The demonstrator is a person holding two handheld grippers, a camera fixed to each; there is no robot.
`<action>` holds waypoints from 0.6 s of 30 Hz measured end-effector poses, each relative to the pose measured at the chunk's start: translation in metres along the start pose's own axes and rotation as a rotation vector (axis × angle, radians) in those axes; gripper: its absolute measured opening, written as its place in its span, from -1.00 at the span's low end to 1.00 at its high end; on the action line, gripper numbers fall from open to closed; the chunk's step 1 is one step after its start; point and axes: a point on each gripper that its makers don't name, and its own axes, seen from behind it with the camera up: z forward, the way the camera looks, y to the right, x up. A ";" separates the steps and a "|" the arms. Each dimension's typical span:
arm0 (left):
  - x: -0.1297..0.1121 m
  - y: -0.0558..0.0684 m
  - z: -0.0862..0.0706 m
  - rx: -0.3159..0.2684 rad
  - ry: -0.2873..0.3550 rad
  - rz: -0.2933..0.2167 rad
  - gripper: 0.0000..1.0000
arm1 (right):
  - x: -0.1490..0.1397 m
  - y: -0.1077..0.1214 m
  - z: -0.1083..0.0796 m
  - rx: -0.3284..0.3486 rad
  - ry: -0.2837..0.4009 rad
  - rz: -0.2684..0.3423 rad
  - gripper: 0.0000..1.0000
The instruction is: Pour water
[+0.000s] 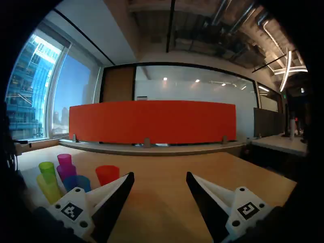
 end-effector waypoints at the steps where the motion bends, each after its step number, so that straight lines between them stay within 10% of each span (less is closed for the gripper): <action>1: 0.000 0.000 0.000 0.000 0.000 0.000 0.97 | 0.000 0.000 0.000 -0.001 0.000 0.000 0.99; 18: 0.000 0.000 0.001 0.000 0.000 0.000 0.97 | -0.002 0.000 -0.001 -0.002 -0.002 0.000 0.99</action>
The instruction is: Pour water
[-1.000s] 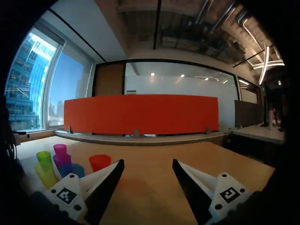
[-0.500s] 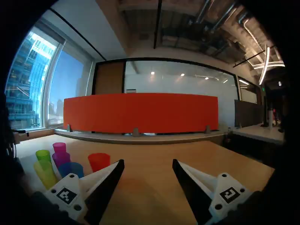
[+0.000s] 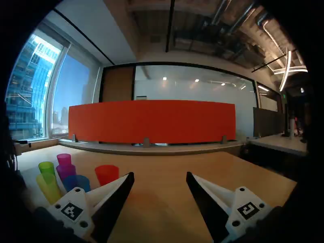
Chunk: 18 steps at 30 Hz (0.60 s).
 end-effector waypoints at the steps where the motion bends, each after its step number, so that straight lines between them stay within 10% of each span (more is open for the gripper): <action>1: 0.000 0.000 0.000 0.000 0.000 0.000 0.97 | 0.000 0.000 0.000 0.000 0.000 0.000 0.99; 18: 0.000 0.000 -0.001 0.000 0.000 0.000 0.98 | 0.000 0.000 0.001 0.000 0.000 -0.001 0.99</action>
